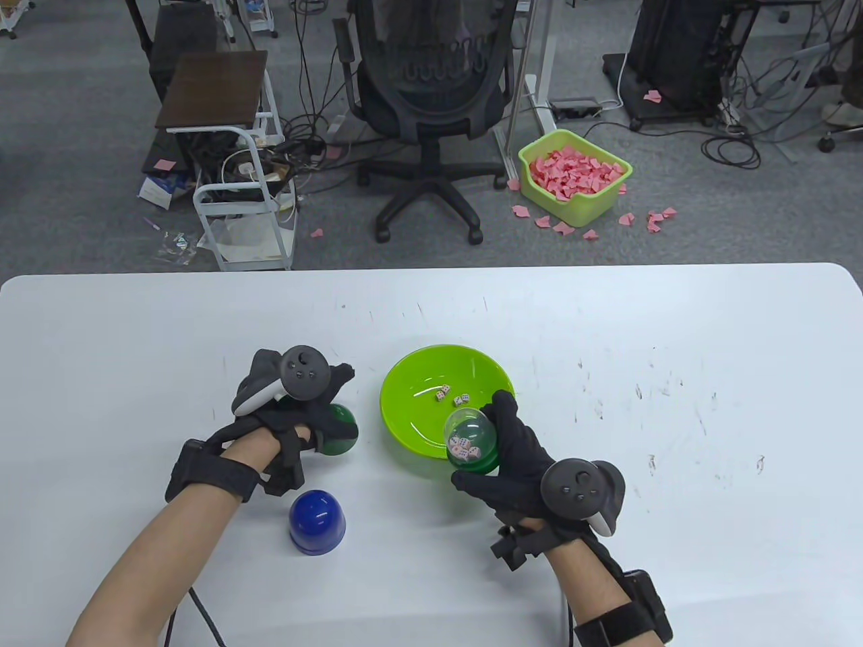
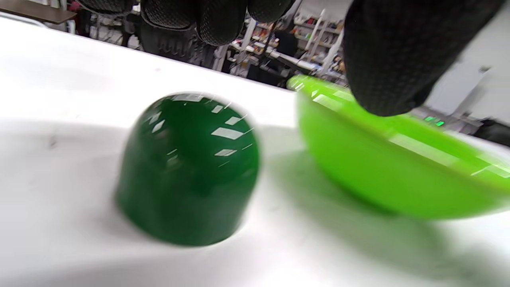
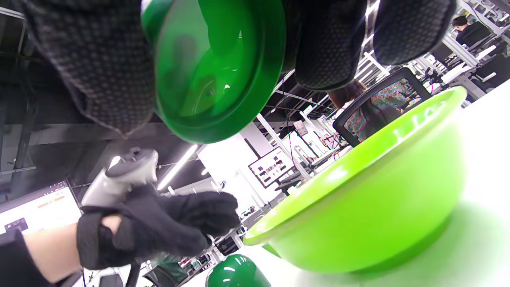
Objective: Pour dice into bowl
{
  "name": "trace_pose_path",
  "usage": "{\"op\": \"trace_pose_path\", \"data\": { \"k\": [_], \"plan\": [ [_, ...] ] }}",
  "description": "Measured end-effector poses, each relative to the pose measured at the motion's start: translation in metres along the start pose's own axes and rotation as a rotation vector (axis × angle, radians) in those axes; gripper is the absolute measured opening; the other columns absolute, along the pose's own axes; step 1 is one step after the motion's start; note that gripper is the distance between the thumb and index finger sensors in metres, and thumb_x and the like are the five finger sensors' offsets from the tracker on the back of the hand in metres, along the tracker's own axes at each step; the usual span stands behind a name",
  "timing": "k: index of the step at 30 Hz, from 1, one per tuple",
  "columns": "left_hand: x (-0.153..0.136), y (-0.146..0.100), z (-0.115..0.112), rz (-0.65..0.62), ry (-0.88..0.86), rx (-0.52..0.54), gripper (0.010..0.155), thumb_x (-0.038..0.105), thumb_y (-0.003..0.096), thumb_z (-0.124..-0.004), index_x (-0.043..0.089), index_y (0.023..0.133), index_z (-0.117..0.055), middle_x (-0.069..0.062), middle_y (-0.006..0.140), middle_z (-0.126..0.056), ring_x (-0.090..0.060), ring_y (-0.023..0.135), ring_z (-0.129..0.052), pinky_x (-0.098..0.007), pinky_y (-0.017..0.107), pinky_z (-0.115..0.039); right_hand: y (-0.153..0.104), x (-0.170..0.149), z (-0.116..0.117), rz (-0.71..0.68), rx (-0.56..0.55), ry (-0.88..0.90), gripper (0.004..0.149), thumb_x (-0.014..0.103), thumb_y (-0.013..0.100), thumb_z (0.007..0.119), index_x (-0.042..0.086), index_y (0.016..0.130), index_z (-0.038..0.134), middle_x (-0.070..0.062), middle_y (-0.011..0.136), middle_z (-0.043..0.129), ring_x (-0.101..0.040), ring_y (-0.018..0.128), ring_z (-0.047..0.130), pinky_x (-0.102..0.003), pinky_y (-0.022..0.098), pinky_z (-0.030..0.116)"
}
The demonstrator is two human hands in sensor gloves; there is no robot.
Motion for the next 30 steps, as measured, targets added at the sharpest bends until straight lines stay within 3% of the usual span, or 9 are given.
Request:
{"op": "trace_pose_path", "data": {
  "k": [8,17,25,30],
  "plan": [
    [0.069,-0.024,0.013,-0.199,-0.021,-0.008,0.097,0.057,0.0356,-0.094,0.025,0.110,-0.040,-0.013,0.115,-0.054,-0.043,0.106,-0.051,-0.065,0.077,-0.050,0.000,0.003,0.010,0.006,0.047,-0.032,0.113,0.044,0.042,0.098,-0.004,0.112,0.023,-0.030,0.112,0.061,-0.054,0.080,0.079,-0.076,0.061,0.063],
    [0.130,-0.040,-0.010,-0.322,-0.012,-0.048,0.095,0.064,0.0382,-0.086,0.022,0.110,-0.041,-0.018,0.110,-0.063,-0.045,0.101,-0.065,-0.066,0.074,-0.057,-0.001,0.015,0.029,-0.036,0.139,-0.104,0.113,0.042,0.041,0.099,-0.004,0.112,0.023,-0.030,0.112,0.060,-0.054,0.080,0.079,-0.076,0.061,0.063],
    [0.159,-0.040,-0.021,-0.326,0.103,-0.029,0.086,0.060,0.0380,-0.088,0.020,0.106,-0.055,-0.018,0.098,-0.081,-0.042,0.087,-0.085,-0.063,0.070,-0.067,-0.002,0.025,0.038,-0.075,0.179,-0.131,0.114,0.041,0.040,0.099,-0.005,0.112,0.023,-0.031,0.111,0.062,-0.053,0.080,0.080,-0.076,0.061,0.064],
    [0.166,-0.041,-0.025,-0.331,0.146,-0.039,0.087,0.058,0.0379,-0.090,0.019,0.106,-0.053,-0.020,0.098,-0.079,-0.041,0.082,-0.088,-0.062,0.068,-0.070,-0.003,0.024,0.036,-0.077,0.180,-0.135,0.115,0.041,0.039,0.100,-0.005,0.111,0.023,-0.030,0.110,0.063,-0.053,0.080,0.081,-0.075,0.061,0.064]
  ]
}}
Point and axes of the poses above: the tracker on the back of each hand, its own x axis roughly to the thumb side, its own y axis roughly from the wrist to the fingertips, z = x × y, the point moved 5 cm from there along y, roughly from the wrist to the fingertips
